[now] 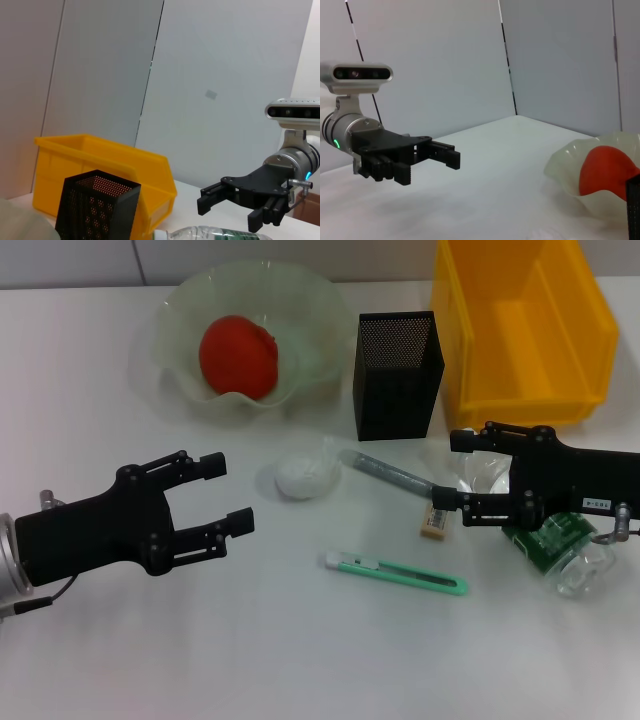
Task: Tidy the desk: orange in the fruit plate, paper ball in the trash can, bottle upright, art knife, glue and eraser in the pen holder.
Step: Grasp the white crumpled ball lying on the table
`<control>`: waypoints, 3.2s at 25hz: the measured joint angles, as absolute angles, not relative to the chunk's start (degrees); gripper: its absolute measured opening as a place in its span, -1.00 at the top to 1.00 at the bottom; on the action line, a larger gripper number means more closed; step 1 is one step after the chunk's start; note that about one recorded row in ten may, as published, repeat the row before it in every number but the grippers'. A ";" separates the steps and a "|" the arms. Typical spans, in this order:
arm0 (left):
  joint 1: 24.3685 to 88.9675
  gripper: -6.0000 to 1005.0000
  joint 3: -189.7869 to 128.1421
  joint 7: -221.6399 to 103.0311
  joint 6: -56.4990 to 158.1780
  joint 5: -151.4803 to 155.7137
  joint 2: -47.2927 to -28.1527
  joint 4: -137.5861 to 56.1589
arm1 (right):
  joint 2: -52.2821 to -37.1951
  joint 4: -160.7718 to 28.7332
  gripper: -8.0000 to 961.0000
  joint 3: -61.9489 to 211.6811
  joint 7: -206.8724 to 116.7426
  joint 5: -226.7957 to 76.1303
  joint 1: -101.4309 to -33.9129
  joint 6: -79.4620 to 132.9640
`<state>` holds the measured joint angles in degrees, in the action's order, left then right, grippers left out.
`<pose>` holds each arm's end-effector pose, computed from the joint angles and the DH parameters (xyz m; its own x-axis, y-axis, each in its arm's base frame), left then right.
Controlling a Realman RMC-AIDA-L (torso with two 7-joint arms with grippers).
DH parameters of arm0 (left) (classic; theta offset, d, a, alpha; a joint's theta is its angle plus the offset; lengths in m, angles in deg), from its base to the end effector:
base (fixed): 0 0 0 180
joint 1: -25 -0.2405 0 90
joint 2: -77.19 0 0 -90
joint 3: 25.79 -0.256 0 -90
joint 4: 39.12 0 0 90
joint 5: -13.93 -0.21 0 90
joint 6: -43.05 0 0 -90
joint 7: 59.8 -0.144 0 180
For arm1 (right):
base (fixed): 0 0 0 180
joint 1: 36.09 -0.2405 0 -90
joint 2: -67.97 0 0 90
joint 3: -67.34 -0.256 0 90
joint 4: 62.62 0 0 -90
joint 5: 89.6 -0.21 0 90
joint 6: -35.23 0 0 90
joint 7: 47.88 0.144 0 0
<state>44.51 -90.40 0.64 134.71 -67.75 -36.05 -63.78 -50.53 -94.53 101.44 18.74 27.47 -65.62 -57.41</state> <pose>-0.2930 0.2691 -0.0078 0.7131 0.2343 0.6608 0.4137 -0.9015 -0.1268 0.2756 0.3115 -0.0059 0.8152 -0.2369 -0.5286 -0.3721 -0.9135 -0.1644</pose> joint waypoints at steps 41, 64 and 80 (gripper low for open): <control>57.88 -0.55 -90.47 1.79 116.96 -67.83 -41.28 -63.73 | -50.50 -94.58 -0.60 101.44 18.74 27.65 -64.80 -57.49; 59.12 -0.54 -98.34 30.19 109.44 -95.28 -41.30 -83.21 | -50.50 -94.70 -0.59 101.41 18.74 27.69 -64.25 -57.52; 62.34 -0.54 -100.22 37.54 110.61 -105.09 -41.56 -86.09 | -50.50 -94.60 -0.58 101.44 18.74 27.61 -64.13 -57.54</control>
<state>62.34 -100.22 37.54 110.61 -105.09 -41.56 -86.09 -50.50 -94.60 101.44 18.74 27.61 -64.13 -57.54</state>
